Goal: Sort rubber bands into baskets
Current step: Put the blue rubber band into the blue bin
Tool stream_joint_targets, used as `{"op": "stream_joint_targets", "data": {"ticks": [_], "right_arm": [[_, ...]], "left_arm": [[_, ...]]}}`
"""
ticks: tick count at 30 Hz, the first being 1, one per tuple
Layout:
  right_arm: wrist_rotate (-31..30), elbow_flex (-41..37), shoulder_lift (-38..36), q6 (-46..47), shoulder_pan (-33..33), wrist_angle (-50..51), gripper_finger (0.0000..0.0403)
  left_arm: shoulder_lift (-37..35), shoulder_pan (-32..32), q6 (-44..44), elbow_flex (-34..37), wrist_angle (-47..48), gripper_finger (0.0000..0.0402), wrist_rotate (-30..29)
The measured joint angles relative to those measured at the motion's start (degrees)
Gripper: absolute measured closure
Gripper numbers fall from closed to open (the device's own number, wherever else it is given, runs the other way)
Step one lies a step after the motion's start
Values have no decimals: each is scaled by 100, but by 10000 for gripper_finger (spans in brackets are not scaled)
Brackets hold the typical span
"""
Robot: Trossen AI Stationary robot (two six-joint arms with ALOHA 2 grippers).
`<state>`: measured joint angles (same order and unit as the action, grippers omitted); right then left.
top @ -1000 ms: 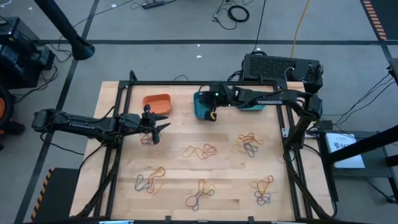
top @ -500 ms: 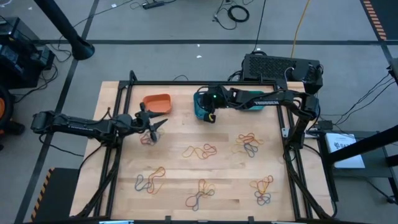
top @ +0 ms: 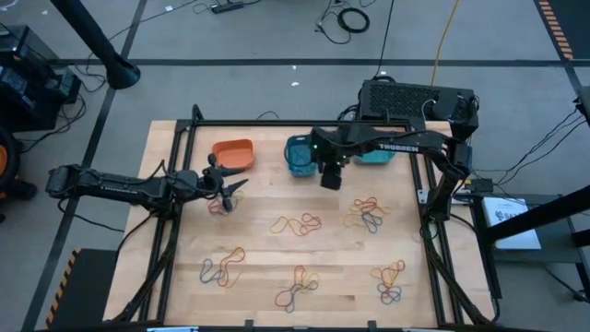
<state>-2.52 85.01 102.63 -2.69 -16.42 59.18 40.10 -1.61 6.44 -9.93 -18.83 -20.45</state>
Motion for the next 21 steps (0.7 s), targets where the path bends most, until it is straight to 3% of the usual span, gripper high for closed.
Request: {"op": "stream_joint_targets", "data": {"ticks": [11,17,21], "right_arm": [[744,-234,0,956,848,1038,282],[745,-494,-2,1440,1678,877,282],[742,-623,0,1497,2207,85,282]], "left_arm": [[0,0,-15,-2,33,249,2],[0,1,-87,-2,46,249,2],[0,0,-228,-2,33,249,226]]}}
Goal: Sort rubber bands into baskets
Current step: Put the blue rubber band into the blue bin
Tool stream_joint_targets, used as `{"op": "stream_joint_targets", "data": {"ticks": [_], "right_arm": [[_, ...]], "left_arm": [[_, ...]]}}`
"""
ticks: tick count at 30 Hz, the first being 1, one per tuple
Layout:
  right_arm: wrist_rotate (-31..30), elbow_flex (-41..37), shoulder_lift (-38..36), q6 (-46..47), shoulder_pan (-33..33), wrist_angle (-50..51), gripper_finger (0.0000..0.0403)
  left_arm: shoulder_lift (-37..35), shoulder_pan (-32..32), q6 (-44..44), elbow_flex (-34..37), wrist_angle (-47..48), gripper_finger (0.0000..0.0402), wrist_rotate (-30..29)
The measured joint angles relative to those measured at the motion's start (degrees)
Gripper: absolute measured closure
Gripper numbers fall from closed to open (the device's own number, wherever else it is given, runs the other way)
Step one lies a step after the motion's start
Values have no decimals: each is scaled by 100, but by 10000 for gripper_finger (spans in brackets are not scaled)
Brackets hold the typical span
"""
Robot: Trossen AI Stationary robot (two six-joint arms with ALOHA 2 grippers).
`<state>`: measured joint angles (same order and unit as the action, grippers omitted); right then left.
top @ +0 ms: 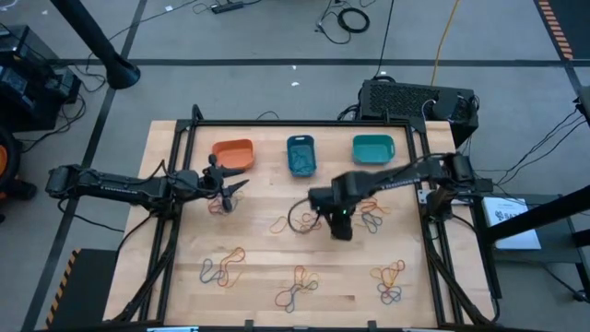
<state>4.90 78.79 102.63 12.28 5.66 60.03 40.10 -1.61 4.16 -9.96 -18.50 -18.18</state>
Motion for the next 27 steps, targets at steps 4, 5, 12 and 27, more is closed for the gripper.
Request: {"op": "stream_joint_targets", "data": {"ticks": [4,5,12,27], "right_arm": [[1,-53,3,-371,459,-1091,282],[1,-55,14,-496,564,-1370,282],[-46,-57,29,-1223,994,-1363,282],[-331,-1503,-318,1073,-63,405,282]], "left_arm": [[0,1,-42,-2,-108,249,938],[0,2,-39,-4,-133,249,1193],[0,2,46,-7,-254,249,1677],[9,2,66,-7,-173,249,1691]]}}
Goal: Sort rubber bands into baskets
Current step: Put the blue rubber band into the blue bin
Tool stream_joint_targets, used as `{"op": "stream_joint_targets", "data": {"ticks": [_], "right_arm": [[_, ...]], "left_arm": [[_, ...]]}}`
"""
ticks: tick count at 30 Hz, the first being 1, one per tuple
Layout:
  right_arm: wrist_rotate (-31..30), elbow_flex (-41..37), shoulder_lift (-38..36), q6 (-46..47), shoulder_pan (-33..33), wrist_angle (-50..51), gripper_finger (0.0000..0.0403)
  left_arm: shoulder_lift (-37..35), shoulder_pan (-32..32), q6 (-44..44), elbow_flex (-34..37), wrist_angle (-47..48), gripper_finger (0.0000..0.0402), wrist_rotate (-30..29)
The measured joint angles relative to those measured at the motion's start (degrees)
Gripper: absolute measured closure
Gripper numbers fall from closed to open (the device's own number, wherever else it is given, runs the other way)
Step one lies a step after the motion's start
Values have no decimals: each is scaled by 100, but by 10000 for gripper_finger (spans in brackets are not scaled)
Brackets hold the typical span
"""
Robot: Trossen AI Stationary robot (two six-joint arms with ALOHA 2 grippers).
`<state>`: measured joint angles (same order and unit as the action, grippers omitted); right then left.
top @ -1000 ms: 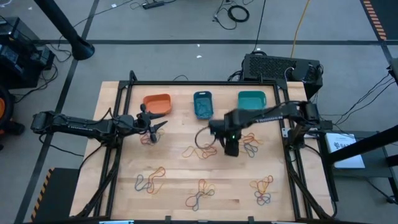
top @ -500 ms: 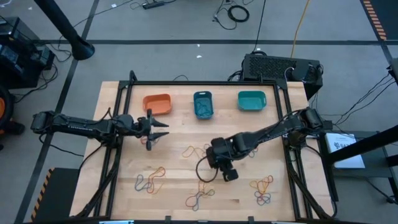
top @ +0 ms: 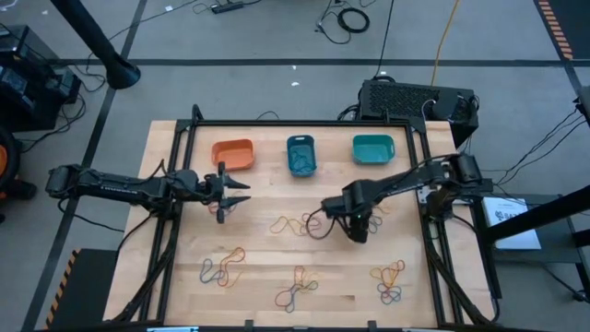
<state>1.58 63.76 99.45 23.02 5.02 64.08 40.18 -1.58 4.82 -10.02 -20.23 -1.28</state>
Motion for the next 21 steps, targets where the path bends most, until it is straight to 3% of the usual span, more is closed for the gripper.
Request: {"op": "stream_joint_targets", "data": {"ticks": [7,12,21], "right_arm": [[123,-730,-184,861,-485,-232,282],[471,-976,-183,886,-509,-471,282],[483,-878,-183,757,-506,-797,282]], "left_arm": [[9,-1,4,0,-10,249,-2],[9,-2,4,0,-23,249,-2],[9,-2,4,0,-26,249,-2]]}}
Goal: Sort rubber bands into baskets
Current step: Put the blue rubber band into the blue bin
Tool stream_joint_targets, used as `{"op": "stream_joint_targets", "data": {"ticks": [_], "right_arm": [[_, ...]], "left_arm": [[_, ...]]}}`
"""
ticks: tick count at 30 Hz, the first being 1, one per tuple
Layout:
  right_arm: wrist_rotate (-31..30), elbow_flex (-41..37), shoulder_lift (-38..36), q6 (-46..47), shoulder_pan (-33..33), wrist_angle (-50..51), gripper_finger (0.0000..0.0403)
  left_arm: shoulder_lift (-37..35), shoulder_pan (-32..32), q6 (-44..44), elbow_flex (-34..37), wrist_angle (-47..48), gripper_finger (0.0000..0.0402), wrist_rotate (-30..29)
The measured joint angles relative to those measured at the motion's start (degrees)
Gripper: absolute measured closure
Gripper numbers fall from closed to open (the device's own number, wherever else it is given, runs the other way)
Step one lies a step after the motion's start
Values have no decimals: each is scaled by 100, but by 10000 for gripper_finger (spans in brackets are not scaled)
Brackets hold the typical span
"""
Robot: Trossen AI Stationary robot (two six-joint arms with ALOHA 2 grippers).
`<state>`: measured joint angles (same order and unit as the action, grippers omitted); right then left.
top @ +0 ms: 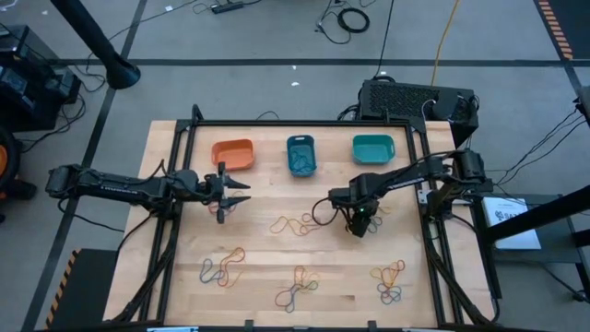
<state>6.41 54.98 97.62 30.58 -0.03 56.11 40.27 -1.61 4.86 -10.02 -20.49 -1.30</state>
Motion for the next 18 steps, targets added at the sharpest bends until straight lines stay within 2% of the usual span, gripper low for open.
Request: {"op": "stream_joint_targets", "data": {"ticks": [7,13,18], "right_arm": [[-4,-34,0,22,1,-82,282],[-4,-66,0,-38,2,-326,282],[24,-66,0,-126,17,-331,282]], "left_arm": [[271,0,-298,-2,-430,249,-67],[1244,0,-402,-15,-1162,249,-90],[1967,-2,-402,-321,-1225,249,-111]]}}
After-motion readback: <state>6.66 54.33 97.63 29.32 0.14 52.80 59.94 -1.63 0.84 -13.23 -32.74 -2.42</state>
